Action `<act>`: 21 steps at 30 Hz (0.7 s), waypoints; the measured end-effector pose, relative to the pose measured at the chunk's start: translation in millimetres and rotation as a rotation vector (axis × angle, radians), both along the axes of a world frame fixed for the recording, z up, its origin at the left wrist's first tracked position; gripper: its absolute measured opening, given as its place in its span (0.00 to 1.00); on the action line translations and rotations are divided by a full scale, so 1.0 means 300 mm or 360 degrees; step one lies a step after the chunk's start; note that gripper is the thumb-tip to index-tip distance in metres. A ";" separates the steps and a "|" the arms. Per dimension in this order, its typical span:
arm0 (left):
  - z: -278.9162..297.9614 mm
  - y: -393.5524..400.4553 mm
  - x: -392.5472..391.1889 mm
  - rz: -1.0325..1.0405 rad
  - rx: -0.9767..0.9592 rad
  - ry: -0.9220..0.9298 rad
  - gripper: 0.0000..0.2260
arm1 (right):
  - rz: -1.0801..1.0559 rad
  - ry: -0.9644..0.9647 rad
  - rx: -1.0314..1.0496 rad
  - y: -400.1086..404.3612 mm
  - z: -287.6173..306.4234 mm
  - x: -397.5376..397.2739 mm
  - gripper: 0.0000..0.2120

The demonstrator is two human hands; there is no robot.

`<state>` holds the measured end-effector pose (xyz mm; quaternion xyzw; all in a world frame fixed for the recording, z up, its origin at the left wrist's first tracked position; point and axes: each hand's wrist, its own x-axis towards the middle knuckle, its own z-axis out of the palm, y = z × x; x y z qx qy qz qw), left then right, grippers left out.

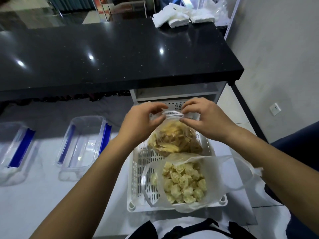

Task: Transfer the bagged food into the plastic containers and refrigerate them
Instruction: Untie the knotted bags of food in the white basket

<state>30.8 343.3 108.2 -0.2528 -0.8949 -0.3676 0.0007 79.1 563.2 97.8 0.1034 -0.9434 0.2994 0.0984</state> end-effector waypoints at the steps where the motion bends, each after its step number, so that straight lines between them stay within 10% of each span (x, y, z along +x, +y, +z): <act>1: 0.013 0.004 -0.007 -0.0002 -0.0001 0.0071 0.10 | 0.0010 0.0112 0.0069 -0.007 0.011 -0.013 0.08; 21: 0.089 -0.045 0.043 -0.0089 0.0752 -0.0334 0.13 | -0.0057 -0.0048 -0.0201 -0.027 0.053 -0.022 0.06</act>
